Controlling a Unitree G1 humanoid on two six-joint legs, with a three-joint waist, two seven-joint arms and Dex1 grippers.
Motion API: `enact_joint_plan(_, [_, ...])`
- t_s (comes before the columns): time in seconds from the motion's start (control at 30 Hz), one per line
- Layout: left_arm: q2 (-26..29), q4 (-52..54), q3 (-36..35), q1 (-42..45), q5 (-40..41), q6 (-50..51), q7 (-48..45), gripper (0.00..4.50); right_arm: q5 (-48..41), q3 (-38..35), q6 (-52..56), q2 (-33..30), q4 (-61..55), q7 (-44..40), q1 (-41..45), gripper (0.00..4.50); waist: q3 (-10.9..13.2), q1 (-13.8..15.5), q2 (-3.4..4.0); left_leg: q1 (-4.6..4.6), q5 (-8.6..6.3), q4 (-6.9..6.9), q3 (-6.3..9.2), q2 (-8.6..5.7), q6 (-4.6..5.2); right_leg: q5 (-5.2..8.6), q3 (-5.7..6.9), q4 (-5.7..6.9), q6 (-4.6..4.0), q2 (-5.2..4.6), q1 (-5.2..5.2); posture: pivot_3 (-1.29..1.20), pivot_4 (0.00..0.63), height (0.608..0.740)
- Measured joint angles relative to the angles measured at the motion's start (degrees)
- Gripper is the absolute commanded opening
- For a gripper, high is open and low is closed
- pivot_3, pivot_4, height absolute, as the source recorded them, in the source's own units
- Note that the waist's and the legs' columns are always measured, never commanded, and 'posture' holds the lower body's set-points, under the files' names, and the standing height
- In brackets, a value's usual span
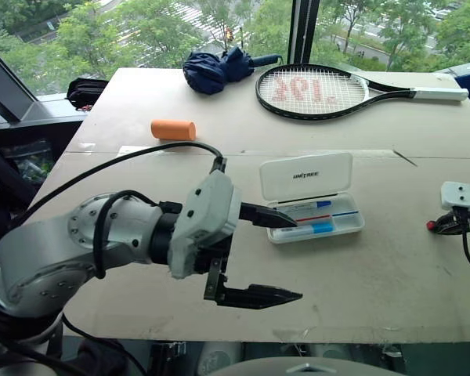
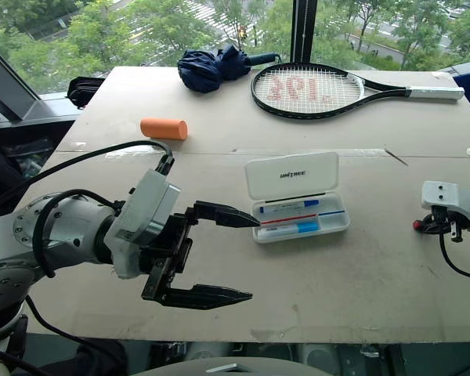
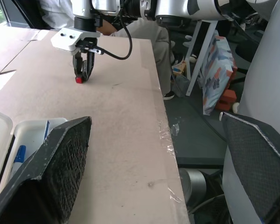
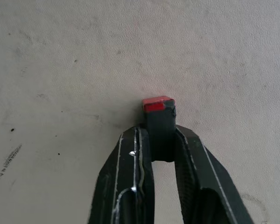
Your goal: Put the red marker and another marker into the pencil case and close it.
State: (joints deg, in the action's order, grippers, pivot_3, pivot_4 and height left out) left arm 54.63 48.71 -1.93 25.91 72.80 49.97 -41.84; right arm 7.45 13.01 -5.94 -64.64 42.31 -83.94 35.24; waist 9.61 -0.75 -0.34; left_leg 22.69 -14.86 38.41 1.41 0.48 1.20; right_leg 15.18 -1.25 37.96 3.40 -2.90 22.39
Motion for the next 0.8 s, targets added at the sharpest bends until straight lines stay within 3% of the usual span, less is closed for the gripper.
enact_joint_plan(0.1, [0.0,0.1,0.2,0.0,0.4,0.0,0.9,4.5,-1.3,-0.7,1.3,0.0,-2.4,-0.4,-1.1,0.01,0.0,0.0,0.01,0.0,0.0,-0.01,0.02,0.02,0.0,0.0,0.01,0.03,0.0,0.0,0.02,0.0,0.15,0.732])
enact_joint_plan(0.2, [1.7,1.9,-4.8,-9.3,-3.4,-1.3,2.1,4.5,-10.2,-5.5,18.5,-0.5,-30.1,-1.1,-10.0,0.01,0.1,-0.6,0.28,0.08,0.0,-0.14,-0.01,0.13,-0.01,0.0,-0.11,0.21,0.01,0.03,0.31,0.0,0.15,0.732])
enact_joint_plan(0.37, [4.1,1.9,-13.9,-24.1,-9.3,-3.9,-3.3,4.5,-12.4,-2.1,33.7,3.4,-53.1,2.2,-7.5,0.01,0.1,-0.2,0.28,0.06,-0.05,-0.09,0.11,0.15,0.06,0.01,0.07,0.3,-0.03,0.11,0.32,0.0,0.15,0.732])
enact_joint_plan(0.5, [4.2,-4.7,-15.0,-29.2,-16.0,-8.8,-11.5,4.5,-9.5,7.1,39.2,10.5,-56.3,3.6,0.1,0.01,0.2,0.5,0.32,0.12,-0.03,-0.08,0.1,0.0,0.05,0.06,0.1,0.2,-0.1,0.0,0.3,0.0,0.15,0.732])
enact_joint_plan(0.8, [0.6,-13.5,-12.9,-33.9,-26.7,-18.4,-19.4,4.5,-3.8,14.8,40.2,11.2,-54.6,3.0,6.2,0.01,0.3,1.3,0.21,0.35,-0.05,-0.14,0.07,-0.04,0.05,0.01,0.19,-0.1,-0.01,-0.24,0.38,0.0,0.15,0.732])
